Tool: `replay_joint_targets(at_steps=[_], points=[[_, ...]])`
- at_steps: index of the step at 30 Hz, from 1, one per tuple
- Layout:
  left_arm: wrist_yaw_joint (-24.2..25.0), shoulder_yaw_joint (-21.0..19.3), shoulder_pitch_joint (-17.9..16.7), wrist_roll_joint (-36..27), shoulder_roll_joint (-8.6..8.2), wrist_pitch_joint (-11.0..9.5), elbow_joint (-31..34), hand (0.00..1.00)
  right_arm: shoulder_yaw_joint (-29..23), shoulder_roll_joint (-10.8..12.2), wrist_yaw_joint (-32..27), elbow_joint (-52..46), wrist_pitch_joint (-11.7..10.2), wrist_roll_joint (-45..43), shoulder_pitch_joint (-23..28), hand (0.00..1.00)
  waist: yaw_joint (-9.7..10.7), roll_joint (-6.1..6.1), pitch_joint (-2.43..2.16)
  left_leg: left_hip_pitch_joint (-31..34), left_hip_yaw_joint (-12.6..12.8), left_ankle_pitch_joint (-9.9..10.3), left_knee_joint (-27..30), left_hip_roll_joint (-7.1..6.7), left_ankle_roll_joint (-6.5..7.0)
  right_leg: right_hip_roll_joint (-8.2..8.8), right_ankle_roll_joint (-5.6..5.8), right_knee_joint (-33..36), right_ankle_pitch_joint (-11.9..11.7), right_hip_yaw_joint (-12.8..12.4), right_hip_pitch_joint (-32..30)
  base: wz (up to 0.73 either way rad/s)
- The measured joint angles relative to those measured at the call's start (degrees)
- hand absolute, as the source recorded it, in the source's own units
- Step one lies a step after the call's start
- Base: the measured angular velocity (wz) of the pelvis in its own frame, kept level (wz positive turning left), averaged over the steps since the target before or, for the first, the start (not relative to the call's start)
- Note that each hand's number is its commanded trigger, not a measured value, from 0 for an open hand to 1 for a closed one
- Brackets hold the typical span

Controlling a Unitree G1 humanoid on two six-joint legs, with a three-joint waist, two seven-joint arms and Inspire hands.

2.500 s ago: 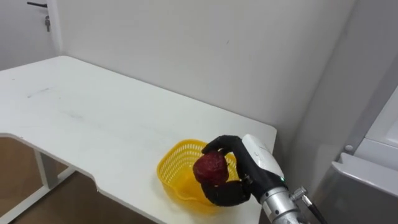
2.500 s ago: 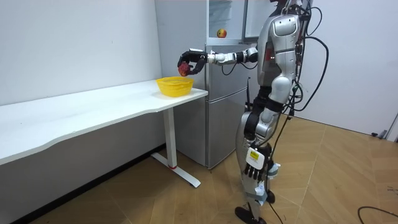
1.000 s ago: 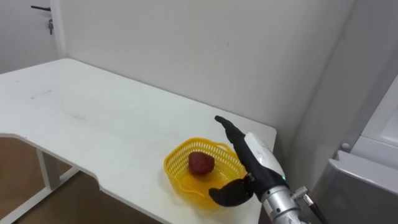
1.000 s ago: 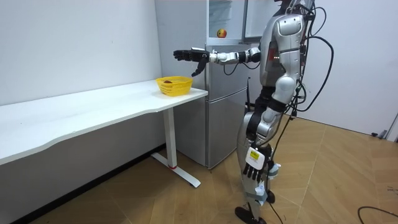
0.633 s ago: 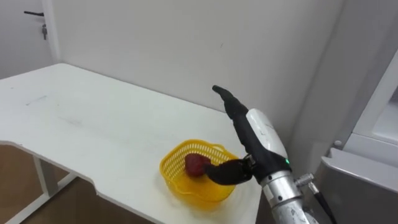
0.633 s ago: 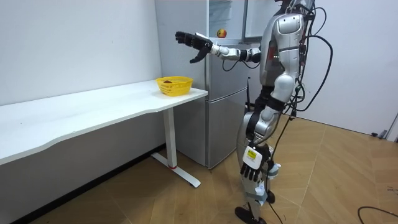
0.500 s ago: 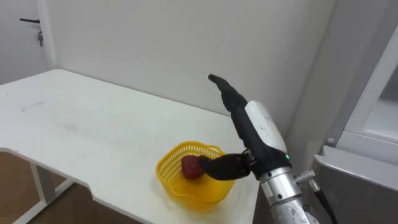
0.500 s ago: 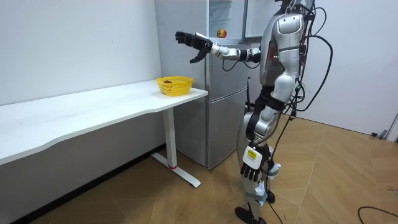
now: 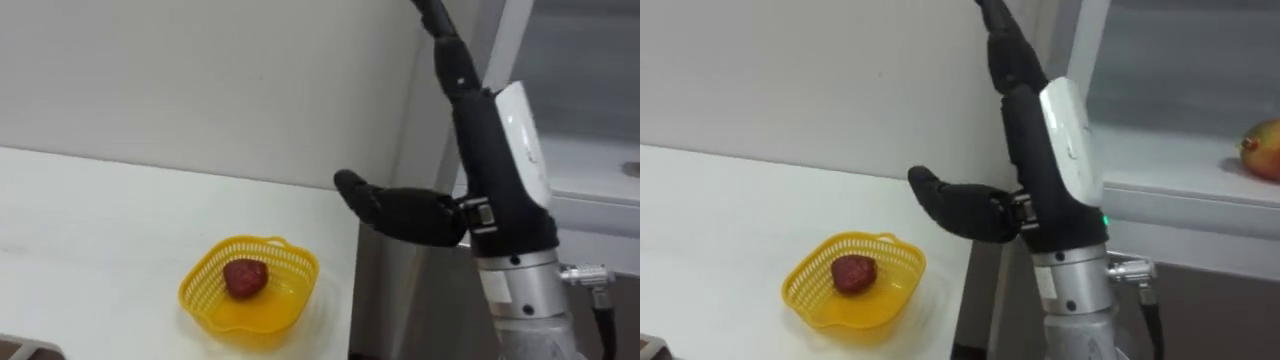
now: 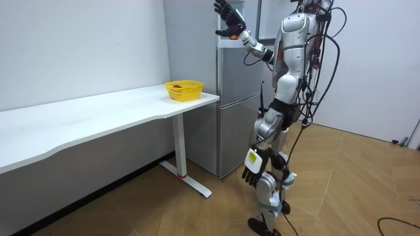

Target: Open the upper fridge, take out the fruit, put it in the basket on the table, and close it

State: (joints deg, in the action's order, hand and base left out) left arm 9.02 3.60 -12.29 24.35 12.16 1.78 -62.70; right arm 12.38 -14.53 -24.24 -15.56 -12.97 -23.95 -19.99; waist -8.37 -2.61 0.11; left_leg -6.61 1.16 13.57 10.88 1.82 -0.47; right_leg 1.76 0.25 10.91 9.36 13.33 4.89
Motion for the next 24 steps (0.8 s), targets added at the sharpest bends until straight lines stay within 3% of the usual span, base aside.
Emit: replay_joint_targets(at_steps=[2,8,16,19,24], points=[[-0.1,0.0,-0.04,-0.11,0.01,-0.72,-0.46,0.0,-2.07,-0.47,-1.16,-1.78,-1.51,0.08,2.04,0.0,0.93,0.32,-0.09,-0.5,0.63,0.0,-0.39,0.08,0.0,-0.14,0.0,0.08,0.0,-0.67,0.01,-0.14],[-1.17,-0.08,-0.66,-0.1,0.01,-1.37,-1.49,0.0,-5.1,-0.76,-2.57,-3.64,-2.38,0.4,5.72,0.0,3.47,0.59,-0.24,-1.53,2.26,0.0,-1.14,0.44,-0.01,-0.56,0.0,0.74,0.0,-2.22,-0.34,-0.15],[-1.97,0.1,-1.02,-0.2,-0.19,-1.77,-1.5,0.0,-9.49,-0.77,-6.69,-3.66,-3.48,2.84,5.75,0.0,5.06,0.13,-0.37,-2.64,3.56,0.02,-1.59,0.67,-0.04,-0.83,-0.01,0.74,0.0,-3.05,0.07,-0.07],[-2.4,0.1,-1.04,-0.12,-0.26,-1.76,-1.72,0.0,-11.04,-1.28,-7.12,-3.65,-3.71,3.89,5.8,0.0,5.36,-0.31,-0.12,-2.63,3.7,0.02,-1.61,0.67,-0.03,-0.84,-0.01,0.75,0.0,-3.13,-0.07,-0.02],[-2.59,0.1,-1.07,-0.12,-0.64,-1.75,-1.72,0.0,-12.07,-1.85,-8.12,-3.65,-3.74,4.09,5.89,0.0,5.54,-0.44,-0.16,-2.76,3.9,0.03,-1.62,0.67,-0.04,-0.87,-0.05,0.78,-0.03,-3.31,-0.06,-0.01]])
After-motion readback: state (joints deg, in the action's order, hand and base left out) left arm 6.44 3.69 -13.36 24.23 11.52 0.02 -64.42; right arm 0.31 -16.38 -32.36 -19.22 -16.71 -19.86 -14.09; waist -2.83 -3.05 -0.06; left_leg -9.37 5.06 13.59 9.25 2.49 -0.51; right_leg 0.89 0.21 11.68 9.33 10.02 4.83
